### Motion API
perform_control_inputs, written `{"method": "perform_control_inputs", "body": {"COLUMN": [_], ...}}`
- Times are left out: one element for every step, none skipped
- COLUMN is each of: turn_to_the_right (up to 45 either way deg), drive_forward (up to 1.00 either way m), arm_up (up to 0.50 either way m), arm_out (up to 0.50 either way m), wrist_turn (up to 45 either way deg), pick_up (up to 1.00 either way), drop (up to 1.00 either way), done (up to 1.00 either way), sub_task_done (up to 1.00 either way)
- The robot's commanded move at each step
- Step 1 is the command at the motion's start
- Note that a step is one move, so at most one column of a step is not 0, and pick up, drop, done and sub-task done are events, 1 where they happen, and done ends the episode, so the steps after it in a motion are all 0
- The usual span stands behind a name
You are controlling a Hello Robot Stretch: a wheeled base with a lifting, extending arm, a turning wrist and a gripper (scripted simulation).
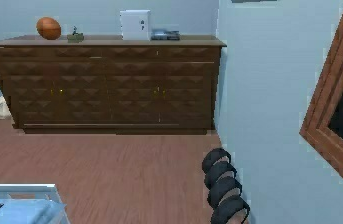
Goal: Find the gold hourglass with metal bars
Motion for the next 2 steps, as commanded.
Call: {"method": "perform_control_inputs", "body": {"turn_to_the_right": [0.0,-15.0], "drive_forward": [0.25,0.0], "arm_up": [0.0,0.0], "arm_out": [0.0,0.0], "wrist_turn": [0.0,0.0], "pick_up": [0.0,0.0], "drop": [0.0,0.0], "done": [0.0,0.0], "sub_task_done": [0.0,0.0]}}
